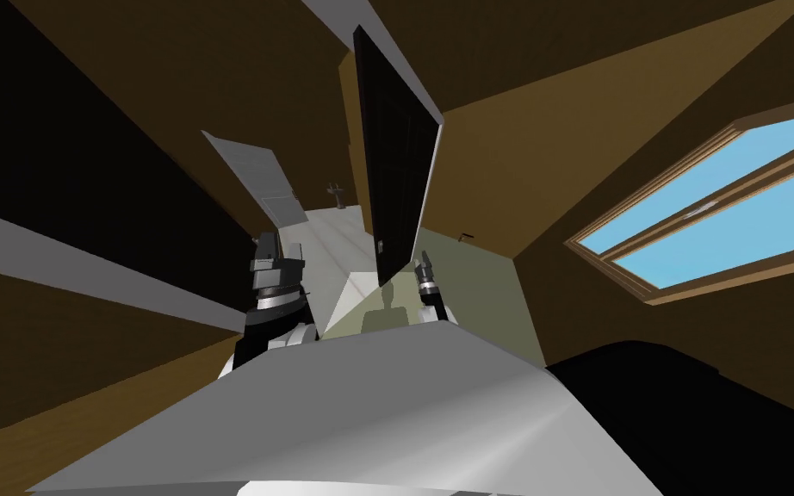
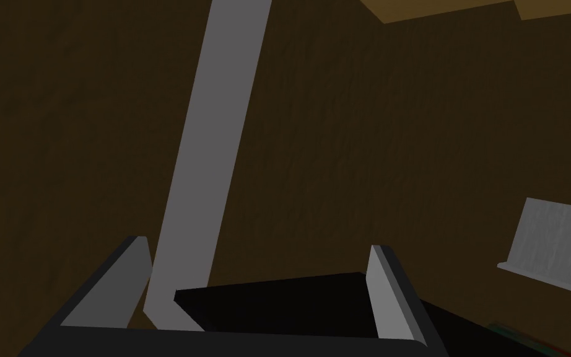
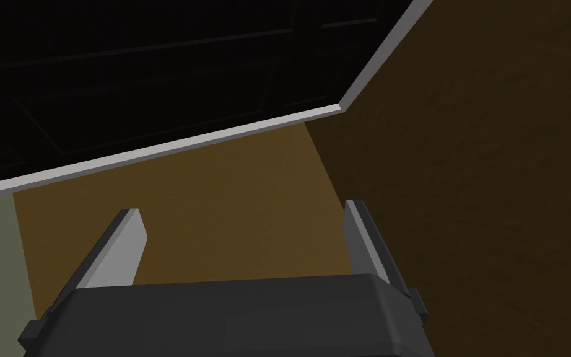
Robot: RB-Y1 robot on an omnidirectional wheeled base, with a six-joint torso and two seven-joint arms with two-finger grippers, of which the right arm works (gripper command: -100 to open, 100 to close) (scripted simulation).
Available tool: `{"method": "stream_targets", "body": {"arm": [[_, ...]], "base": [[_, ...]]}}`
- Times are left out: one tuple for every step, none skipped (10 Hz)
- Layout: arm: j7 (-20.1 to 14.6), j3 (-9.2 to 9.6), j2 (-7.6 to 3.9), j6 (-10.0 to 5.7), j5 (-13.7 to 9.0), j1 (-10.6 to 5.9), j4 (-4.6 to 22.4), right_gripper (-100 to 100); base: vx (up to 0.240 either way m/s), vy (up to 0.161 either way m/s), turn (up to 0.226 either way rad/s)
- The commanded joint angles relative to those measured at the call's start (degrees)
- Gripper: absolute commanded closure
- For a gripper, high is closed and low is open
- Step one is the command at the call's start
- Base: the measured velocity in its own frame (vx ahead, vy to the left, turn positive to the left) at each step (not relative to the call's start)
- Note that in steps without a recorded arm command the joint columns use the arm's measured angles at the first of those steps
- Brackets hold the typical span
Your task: Push the door open
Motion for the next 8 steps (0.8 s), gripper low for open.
{"method": "stream_targets", "body": {"arm": [[-0.36,0.72,-0.23,-0.81,0.34,-1.42,2.86,-100],[-0.58,1.18,-0.40,-1.33,0.55,-2.21,4.39,-100],[-0.58,1.18,-0.40,-1.33,0.55,-2.21,4.83,-100],[-0.80,1.63,-0.58,-1.85,0.75,-3.00,6.66,-100],[-1.03,2.10,-0.74,-2.38,0.96,-3.80,8.17,-100],[-1.26,2.59,-0.87,-2.93,1.18,-4.64,10.02,-100],[-1.50,3.07,-1.00,-3.48,1.39,-5.48,11.84,-100],[-1.50,3.07,-1.00,-3.48,1.39,-5.48,12.40,-100]], "base": [[0.103,-0.035,0.027],[0.107,-0.051,0.029],[0.072,-0.030,0.013],[0.051,-0.016,0.014],[0.056,-0.024,0.027],[0.095,-0.051,0.033],[0.112,-0.046,0.039],[0.069,-0.020,0.007]]}}
